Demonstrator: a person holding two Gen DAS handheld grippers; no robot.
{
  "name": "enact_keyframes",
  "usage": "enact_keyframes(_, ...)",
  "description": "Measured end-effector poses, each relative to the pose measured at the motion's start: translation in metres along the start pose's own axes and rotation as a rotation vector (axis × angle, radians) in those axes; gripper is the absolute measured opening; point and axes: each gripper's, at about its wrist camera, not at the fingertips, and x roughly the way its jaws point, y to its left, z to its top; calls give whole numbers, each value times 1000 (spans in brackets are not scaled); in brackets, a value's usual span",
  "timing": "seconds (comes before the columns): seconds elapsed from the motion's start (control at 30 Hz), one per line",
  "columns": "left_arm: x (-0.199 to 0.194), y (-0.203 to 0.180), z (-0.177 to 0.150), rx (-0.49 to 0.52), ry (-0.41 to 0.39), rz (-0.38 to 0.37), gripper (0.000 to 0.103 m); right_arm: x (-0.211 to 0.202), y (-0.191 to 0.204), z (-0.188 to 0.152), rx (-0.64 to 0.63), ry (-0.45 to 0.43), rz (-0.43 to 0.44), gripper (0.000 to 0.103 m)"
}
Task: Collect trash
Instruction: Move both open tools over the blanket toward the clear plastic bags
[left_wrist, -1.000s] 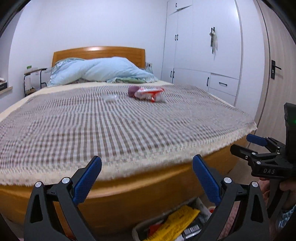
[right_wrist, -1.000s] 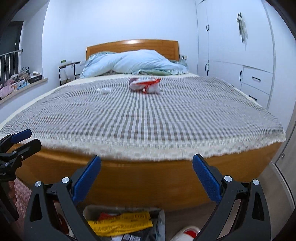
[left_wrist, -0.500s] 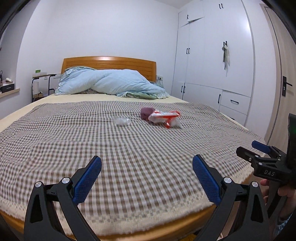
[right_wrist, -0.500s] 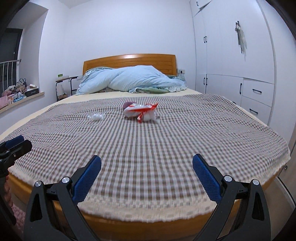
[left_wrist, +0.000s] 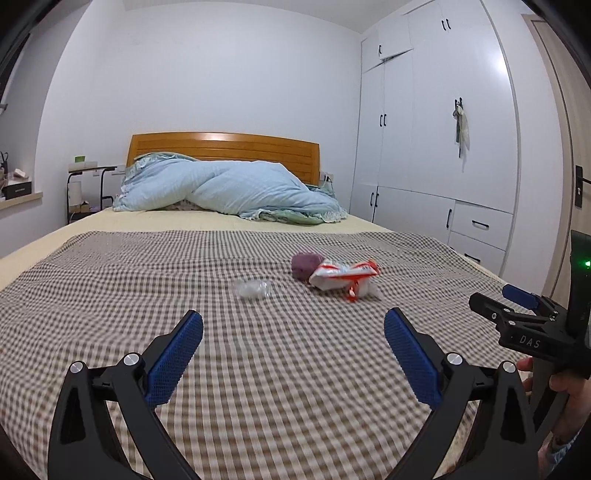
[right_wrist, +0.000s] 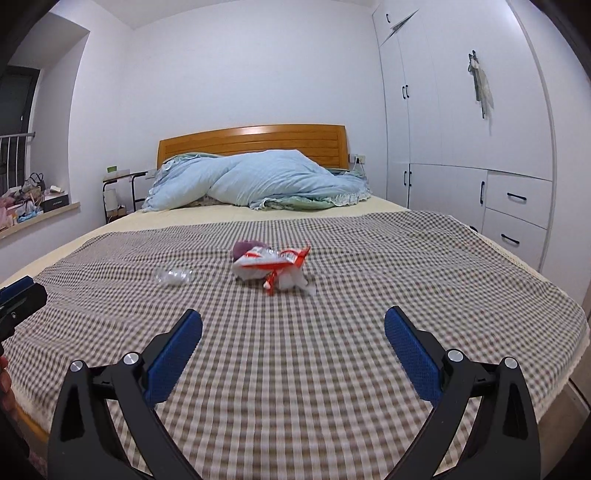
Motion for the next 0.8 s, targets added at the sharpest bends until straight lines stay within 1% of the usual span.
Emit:
enact_keyframes(0.47, 56, 6, 36, -1, -6, 12, 95, 64, 3, 37, -43, -1, 19, 95)
enact_keyframes(0.8, 98, 12, 54, 10, 21, 41, 95, 106, -1, 56, -71, 7, 20, 95)
